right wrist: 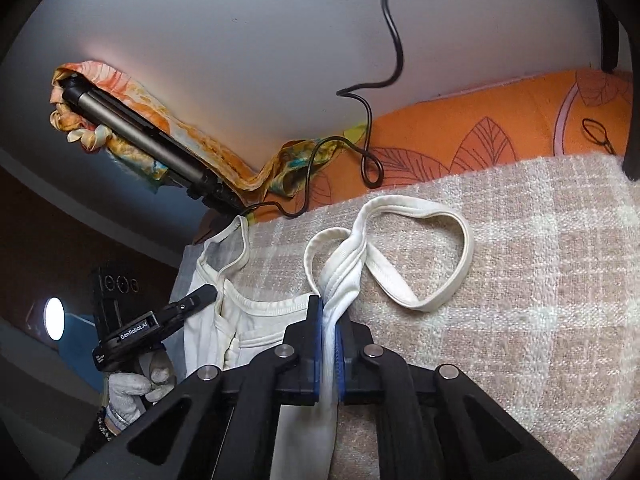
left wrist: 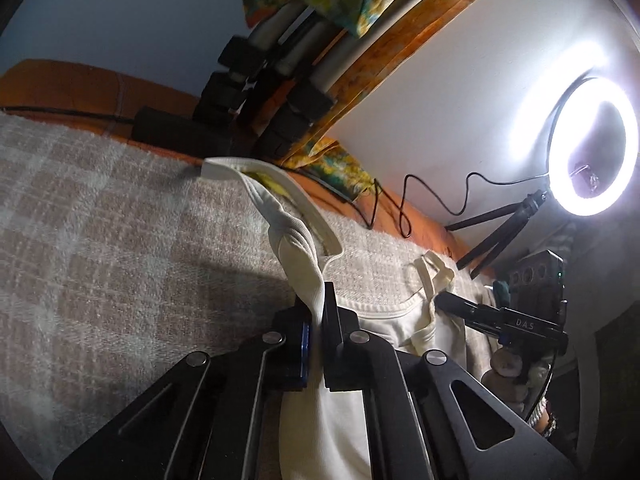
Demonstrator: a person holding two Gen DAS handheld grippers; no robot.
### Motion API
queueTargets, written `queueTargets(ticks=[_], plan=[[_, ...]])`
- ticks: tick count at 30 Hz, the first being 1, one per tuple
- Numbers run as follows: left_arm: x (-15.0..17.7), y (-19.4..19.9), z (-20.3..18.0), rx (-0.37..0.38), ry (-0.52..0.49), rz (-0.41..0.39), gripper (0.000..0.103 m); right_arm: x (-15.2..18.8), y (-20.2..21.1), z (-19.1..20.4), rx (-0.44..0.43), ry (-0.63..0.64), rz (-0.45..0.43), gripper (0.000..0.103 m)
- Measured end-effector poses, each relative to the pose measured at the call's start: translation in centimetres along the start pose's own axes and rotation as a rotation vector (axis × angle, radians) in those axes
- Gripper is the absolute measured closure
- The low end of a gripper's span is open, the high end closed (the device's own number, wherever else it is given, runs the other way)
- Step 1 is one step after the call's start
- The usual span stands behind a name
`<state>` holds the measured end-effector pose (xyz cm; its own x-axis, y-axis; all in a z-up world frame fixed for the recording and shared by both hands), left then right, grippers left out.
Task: Fold small clothes
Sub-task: 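Grasp the camisole strap with the right tool while the left tool grasps the neckline, then lift the strap end with both tools and fold it over the camisole body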
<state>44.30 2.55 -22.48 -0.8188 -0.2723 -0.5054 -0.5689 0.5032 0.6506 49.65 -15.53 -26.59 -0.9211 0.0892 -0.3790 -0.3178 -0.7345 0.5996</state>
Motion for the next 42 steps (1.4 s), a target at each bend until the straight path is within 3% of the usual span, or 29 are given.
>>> queueTargets(ticks=[11, 20, 32, 42], plan=[[-0.9, 5.5, -2.7, 0.036, -0.04, -0.078, 0.101, -0.2, 4.9, 4.7, -0.023, 0.093, -0.066, 0.101], [1.4, 11.3, -5.7, 0.02, -0.109, -0.123, 0.101, 2.1, 9.6, 10.2, -0.019, 0.166, -0.105, 0.101], [8.3, 17.9, -7.8, 0.017, -0.143, -0.14, 0.101, 10.7, 14.2, 16.4, -0.001, 0.221, -0.092, 0.101], [16.6, 18.4, -6.2, -0.028, -0.148, -0.042, 0.101, 19.5, 14.0, 16.0, 0.062, 0.223, -0.029, 0.101]])
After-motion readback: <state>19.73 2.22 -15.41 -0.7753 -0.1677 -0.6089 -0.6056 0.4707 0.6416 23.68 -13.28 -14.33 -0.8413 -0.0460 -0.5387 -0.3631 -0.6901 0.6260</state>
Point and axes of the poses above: each gripper's, at about its wrist camera, not at the fingertips, and y roughly against the way its jaws point, z to its left, x to its underside, the point moved 9 cm from there along -y, roughly the way its jaws point, and after that the axes turned 5 degrees about -x, right-handed, at the moved point
